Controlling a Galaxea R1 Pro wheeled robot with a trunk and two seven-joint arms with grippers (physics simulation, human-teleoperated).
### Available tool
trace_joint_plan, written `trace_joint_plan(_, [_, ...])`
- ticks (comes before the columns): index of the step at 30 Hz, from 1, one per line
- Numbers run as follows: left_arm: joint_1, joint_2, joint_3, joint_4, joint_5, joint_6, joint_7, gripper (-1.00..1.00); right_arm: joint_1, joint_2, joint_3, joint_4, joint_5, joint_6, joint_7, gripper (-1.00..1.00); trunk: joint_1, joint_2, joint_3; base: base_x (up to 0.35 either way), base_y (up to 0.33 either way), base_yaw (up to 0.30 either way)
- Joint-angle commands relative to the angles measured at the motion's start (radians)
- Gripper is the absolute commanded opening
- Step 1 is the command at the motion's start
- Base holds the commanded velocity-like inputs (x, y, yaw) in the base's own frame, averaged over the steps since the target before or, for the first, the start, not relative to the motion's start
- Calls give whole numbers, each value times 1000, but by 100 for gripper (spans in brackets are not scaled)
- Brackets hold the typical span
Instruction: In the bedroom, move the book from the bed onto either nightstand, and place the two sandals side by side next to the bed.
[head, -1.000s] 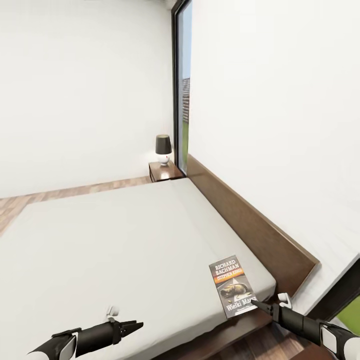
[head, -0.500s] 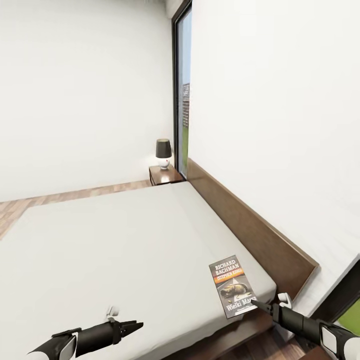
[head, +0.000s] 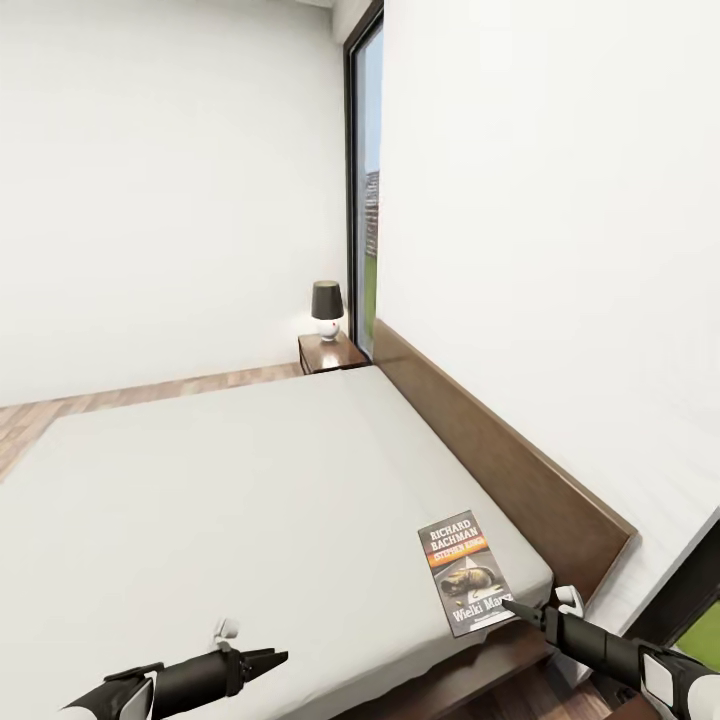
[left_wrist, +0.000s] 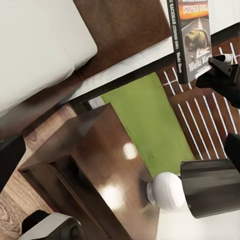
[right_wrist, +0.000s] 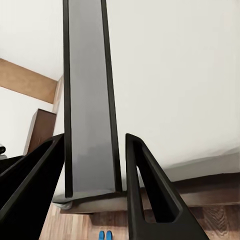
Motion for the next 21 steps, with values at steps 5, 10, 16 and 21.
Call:
trace_joint_plan(5, [-1,0,9,1,-9,-3,-4,100,-2,0,7,3,-10,10,8,-100,1,-2,-2,0,0,0])
trace_joint_plan(10, [-1,0,9,1,-9,-4,-4,100,-2,1,7,3,-10,10,6,-100,1,-2,-2,0,0,0])
trace_joint_plan(16, [-1,0,9,1,-9,-4,-4,100,-2,2,7,3,-10,11,9,-100,1,-2,-2,0,0,0])
trace_joint_plan(21, [-1,0,9,1,-9,-4,-4,100,-2,2,7,3,-9,11,12,-100,1,-2,-1,0,0,34])
